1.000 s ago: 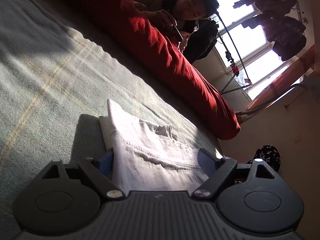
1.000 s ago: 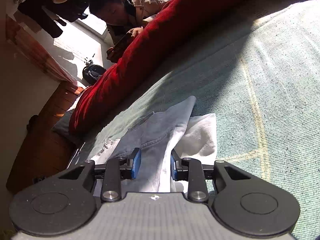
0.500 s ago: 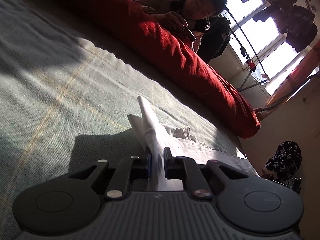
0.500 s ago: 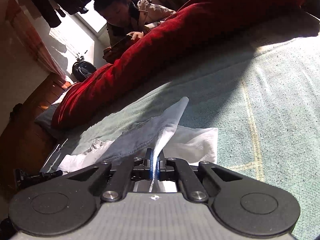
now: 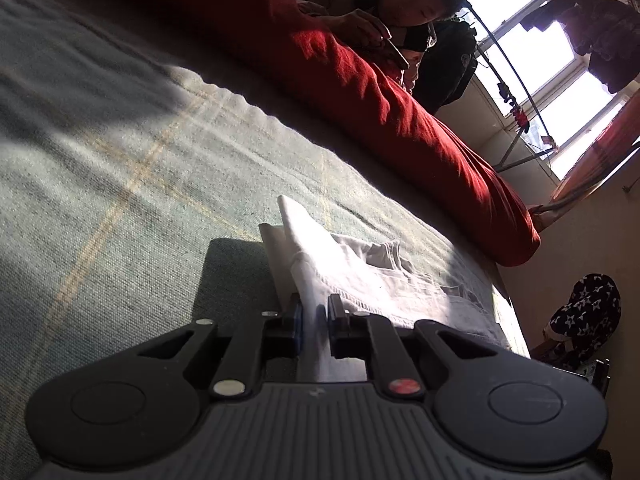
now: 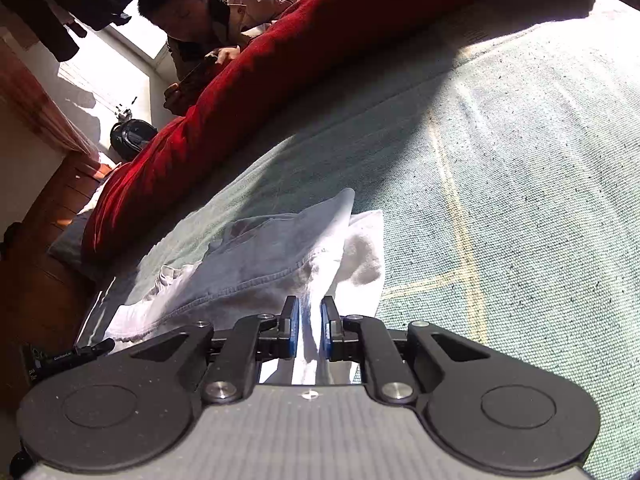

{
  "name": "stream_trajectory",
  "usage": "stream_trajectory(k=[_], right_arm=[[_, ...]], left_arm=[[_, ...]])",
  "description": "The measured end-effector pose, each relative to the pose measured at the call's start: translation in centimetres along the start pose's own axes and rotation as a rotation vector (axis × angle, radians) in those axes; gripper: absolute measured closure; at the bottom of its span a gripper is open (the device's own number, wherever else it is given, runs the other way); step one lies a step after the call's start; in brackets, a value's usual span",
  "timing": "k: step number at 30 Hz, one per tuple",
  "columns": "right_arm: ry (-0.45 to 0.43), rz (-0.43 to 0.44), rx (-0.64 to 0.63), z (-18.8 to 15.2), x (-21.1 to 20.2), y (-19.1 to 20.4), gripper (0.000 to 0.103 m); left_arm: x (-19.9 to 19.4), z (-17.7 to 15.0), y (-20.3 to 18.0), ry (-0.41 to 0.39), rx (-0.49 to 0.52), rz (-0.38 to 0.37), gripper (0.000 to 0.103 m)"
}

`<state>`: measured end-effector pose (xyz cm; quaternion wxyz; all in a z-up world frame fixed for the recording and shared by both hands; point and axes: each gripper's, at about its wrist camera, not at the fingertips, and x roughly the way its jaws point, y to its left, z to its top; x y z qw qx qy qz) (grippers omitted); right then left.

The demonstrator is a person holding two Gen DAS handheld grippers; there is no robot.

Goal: Fold clothes
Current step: 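Open both grippers to release the folded white shirt, then hold both open grippers above the folded white shirt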

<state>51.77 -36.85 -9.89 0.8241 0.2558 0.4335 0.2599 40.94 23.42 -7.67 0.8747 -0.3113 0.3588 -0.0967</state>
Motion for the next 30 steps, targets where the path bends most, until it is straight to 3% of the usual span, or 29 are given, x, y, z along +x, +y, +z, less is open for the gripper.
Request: stream_trajectory(k=[2, 4, 6, 8, 10, 14, 17, 19, 22, 25, 27, 30], right_arm=[[-0.017, -0.012, -0.014, -0.6, -1.4, 0.3, 0.084], [-0.038, -0.044, -0.067, -1.1, -3.1, 1.4, 0.079], [-0.057, -0.074, -0.157, -1.4, -4.8, 3.6, 0.069], [-0.051, -0.068, -0.268, -1.8, -5.4, 6.6, 0.048], [-0.029, -0.065, -0.375, -2.7, -5.0, 9.5, 0.044], [0.030, -0.132, -0.510, -5.7, -2.0, 12.1, 0.040], [0.069, -0.199, -0.525, -8.1, -1.1, 10.9, 0.040], [0.063, -0.218, -0.547, -10.1, -2.2, 9.7, 0.039], [0.075, -0.220, -0.543, -11.6, -4.3, 9.1, 0.037], [0.080, -0.243, -0.554, -11.4, -5.4, 9.8, 0.037], [0.043, -0.242, -0.577, -10.4, -5.8, 10.8, 0.037], [-0.015, -0.219, -0.581, -7.7, -4.8, 12.1, 0.037]], left_arm=[[-1.2, -0.1, -1.6, -0.013, 0.089, 0.048, 0.091], [-2.3, -0.3, -3.5, -0.024, 0.180, 0.087, 0.081], [-2.9, -0.7, -6.3, -0.022, 0.302, 0.103, 0.070], [-2.7, -1.9, -9.6, 0.001, 0.426, 0.099, 0.056], [-1.8, -3.4, -12.3, 0.034, 0.538, 0.093, 0.047], [0.1, -6.8, -14.6, 0.098, 0.665, 0.089, 0.045], [0.4, -8.4, -13.2, 0.142, 0.670, 0.122, 0.044], [-0.1, -8.8, -10.8, 0.154, 0.621, 0.143, 0.044], [-1.7, -8.4, -8.4, 0.141, 0.545, 0.102, 0.042], [-2.8, -7.7, -9.0, 0.118, 0.516, 0.101, 0.038], [-2.9, -7.4, -9.8, 0.104, 0.525, 0.072, 0.031], [-2.3, -6.8, -10.7, 0.098, 0.521, 0.031, 0.030]])
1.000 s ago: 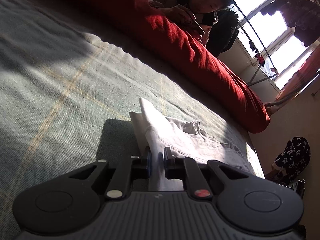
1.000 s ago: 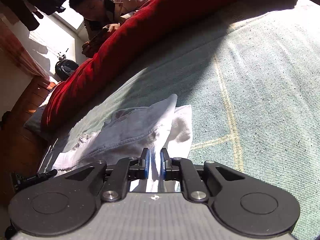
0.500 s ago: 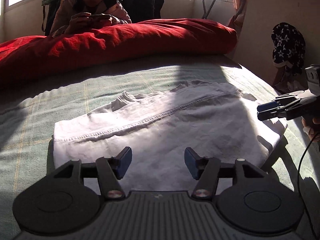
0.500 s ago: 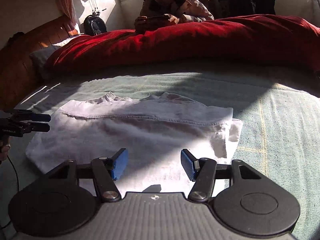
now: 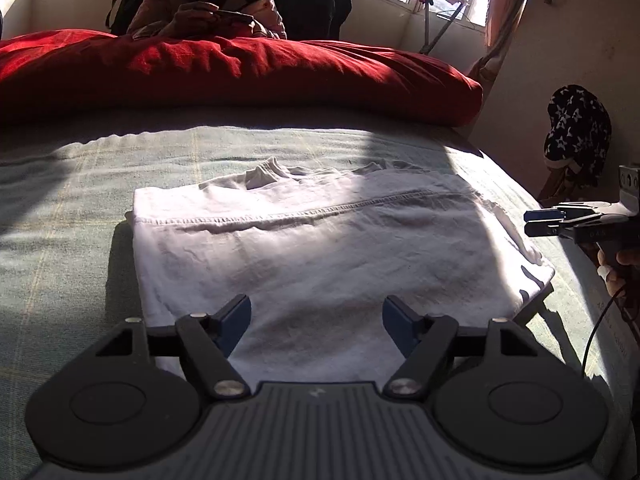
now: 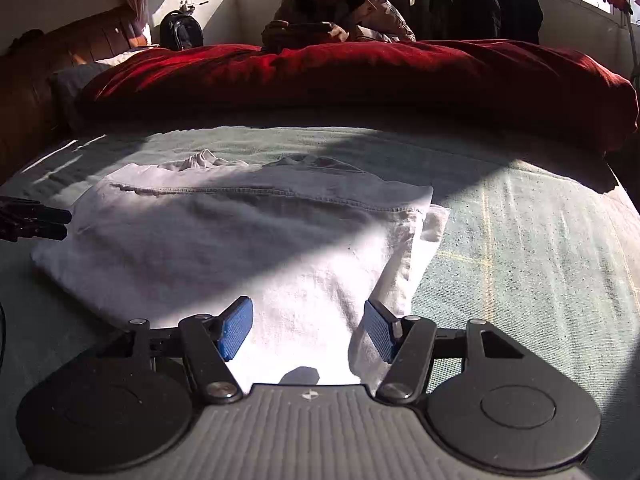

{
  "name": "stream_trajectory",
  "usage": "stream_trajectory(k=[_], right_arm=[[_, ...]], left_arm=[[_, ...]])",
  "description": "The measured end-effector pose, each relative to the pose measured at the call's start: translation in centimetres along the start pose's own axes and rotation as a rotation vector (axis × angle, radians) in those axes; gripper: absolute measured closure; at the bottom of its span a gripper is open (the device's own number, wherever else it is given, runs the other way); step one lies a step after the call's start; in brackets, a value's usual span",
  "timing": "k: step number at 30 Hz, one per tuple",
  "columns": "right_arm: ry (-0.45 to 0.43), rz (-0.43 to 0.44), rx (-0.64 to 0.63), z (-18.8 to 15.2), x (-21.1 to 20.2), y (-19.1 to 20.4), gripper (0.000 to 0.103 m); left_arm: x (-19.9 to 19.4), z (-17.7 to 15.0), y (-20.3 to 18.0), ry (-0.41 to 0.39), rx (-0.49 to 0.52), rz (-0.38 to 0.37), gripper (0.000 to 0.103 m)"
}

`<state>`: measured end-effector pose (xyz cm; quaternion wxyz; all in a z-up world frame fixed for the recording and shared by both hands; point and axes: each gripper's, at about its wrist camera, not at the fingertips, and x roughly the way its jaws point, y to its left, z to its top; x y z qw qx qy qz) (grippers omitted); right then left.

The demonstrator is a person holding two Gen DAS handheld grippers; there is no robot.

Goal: Fold clothes
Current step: 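Hold both open grippers above the folded white shirt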

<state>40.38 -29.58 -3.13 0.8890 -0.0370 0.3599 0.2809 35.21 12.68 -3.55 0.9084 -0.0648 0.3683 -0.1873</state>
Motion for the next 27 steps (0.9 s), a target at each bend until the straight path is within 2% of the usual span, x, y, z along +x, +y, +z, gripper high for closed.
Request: stream_trajectory(k=[4, 8, 9, 11, 12, 15, 19, 22, 25, 27], right_arm=[[-0.035, -0.006, 0.004, 3.5, 4.7, -0.6, 0.037], [0.032, -0.081, 0.119, 3.0, 9.4, -3.7, 0.037], [0.027, -0.080, 0.141, 2.5, 9.2, -4.4, 0.037], [0.013, -0.068, 0.172, 1.8, 8.2, -5.2, 0.038], [0.006, -0.062, 0.187, 1.4, 7.7, -5.5, 0.038], [0.038, -0.098, 0.166, 1.2, 5.9, -5.1, 0.037], [0.009, -0.034, 0.137, 1.2, 3.4, -3.4, 0.035], [0.007, 0.038, 0.138, 0.8, 2.9, -1.9, 0.034], [0.053, 0.025, 0.106, -0.2, 3.4, -0.9, 0.034], [0.085, 0.017, 0.091, -0.8, 3.2, -0.7, 0.034]], left_arm=[[1.7, 0.6, 0.4, 0.001, -0.022, 0.001, 0.030], [2.5, -0.2, 2.7, 0.009, -0.074, 0.056, 0.029], [2.6, -0.4, 3.5, 0.011, -0.097, 0.067, 0.029], [2.4, -0.7, 5.3, -0.015, -0.171, 0.007, 0.029], [1.9, -0.5, 5.7, -0.030, -0.203, 0.014, 0.029], [0.6, 0.7, 5.8, -0.086, -0.201, 0.052, 0.029], [1.2, 2.2, 6.5, -0.129, -0.227, 0.038, 0.026], [3.7, 2.2, 7.4, -0.089, -0.257, 0.060, 0.026], [4.9, 1.7, 7.6, -0.045, -0.257, 0.103, 0.027], [3.9, 1.8, 6.9, -0.035, -0.229, 0.103, 0.027]])
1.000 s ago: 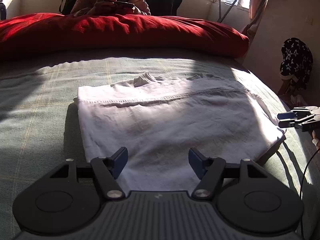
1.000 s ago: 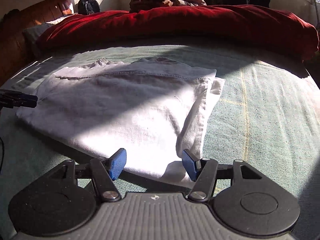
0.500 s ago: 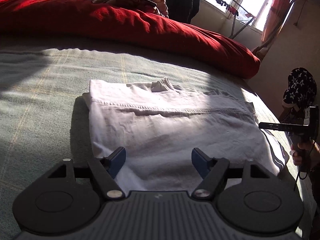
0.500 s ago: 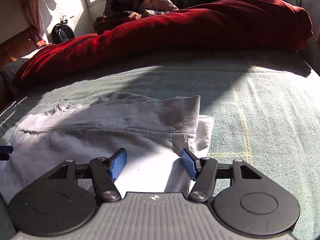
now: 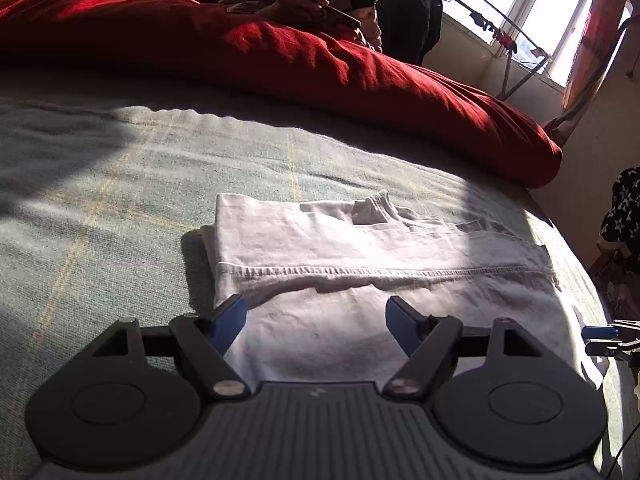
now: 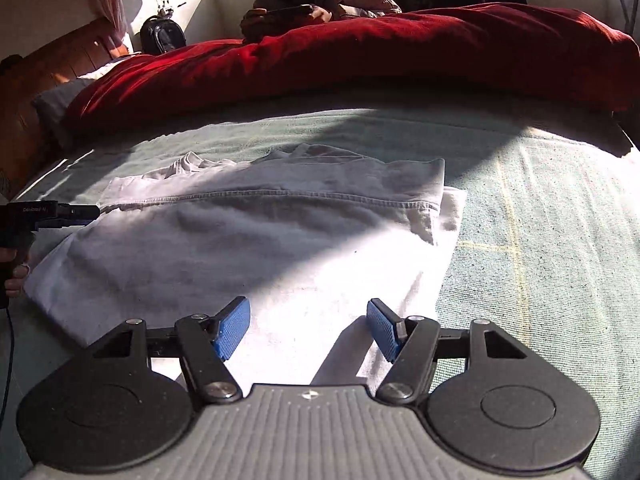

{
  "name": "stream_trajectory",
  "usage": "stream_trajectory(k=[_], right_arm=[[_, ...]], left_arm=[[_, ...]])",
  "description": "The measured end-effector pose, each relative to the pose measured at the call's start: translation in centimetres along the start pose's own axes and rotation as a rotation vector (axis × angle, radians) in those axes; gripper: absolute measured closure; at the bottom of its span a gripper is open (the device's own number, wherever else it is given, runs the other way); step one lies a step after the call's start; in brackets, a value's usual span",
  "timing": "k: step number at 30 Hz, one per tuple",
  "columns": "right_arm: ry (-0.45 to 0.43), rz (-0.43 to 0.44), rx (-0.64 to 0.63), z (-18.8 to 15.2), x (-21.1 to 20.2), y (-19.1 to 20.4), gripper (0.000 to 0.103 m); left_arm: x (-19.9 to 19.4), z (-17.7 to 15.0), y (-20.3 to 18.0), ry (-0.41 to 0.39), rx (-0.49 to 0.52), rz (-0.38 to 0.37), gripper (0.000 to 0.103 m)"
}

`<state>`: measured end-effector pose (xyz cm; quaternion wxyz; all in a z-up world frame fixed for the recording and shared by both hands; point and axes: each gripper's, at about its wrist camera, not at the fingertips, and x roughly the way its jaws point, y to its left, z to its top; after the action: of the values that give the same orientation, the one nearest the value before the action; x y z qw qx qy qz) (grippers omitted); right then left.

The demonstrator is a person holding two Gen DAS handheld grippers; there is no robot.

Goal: Fold clothes
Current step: 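Hold both open grippers above the folded white shirt, then roll both open grippers and lower them along the shirt's other side edge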

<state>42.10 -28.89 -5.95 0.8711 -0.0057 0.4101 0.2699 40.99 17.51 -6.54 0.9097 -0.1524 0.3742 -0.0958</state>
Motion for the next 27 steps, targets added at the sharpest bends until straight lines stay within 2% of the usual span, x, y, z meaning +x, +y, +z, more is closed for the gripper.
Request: stream_trajectory(k=[3, 6, 10, 15, 18, 20, 23, 27], right_arm=[[0.007, -0.008, -0.013, -0.4, -1.6, -0.1, 0.034], [-0.016, -0.015, -0.023, -0.3, -3.7, 0.2, 0.032], [-0.061, -0.063, -0.168, 0.0, -5.8, 3.5, 0.030], [-0.043, -0.078, -0.410, -0.7, -6.7, 9.2, 0.024], [-0.039, -0.127, -0.537, -2.0, -6.8, 11.6, 0.021], [-0.036, -0.173, -0.614, -3.1, -6.7, 12.8, 0.020], [-0.013, -0.220, -0.685, -4.4, -5.7, 13.2, 0.020], [0.014, -0.269, -0.758, -5.6, -3.8, 13.2, 0.020]], left_arm=[[-2.8, -0.3, -1.2, -0.009, 0.073, 0.004, 0.026], [-5.5, -0.9, -3.7, -0.020, 0.203, 0.023, 0.026], [-7.8, -3.0, -9.4, -0.018, 0.486, 0.041, 0.025], [-8.2, -7.6, -15.7, 0.010, 0.862, 0.101, 0.022], [-7.9, -10.9, -17.7, 0.016, 1.080, 0.184, 0.022], [-7.5, -13.2, -18.6, 0.008, 1.233, 0.267, 0.022], [-6.4, -15.0, -18.5, 0.022, 1.347, 0.343, 0.021], [-4.4, -15.7, -17.3, 0.052, 1.386, 0.410, 0.021]])
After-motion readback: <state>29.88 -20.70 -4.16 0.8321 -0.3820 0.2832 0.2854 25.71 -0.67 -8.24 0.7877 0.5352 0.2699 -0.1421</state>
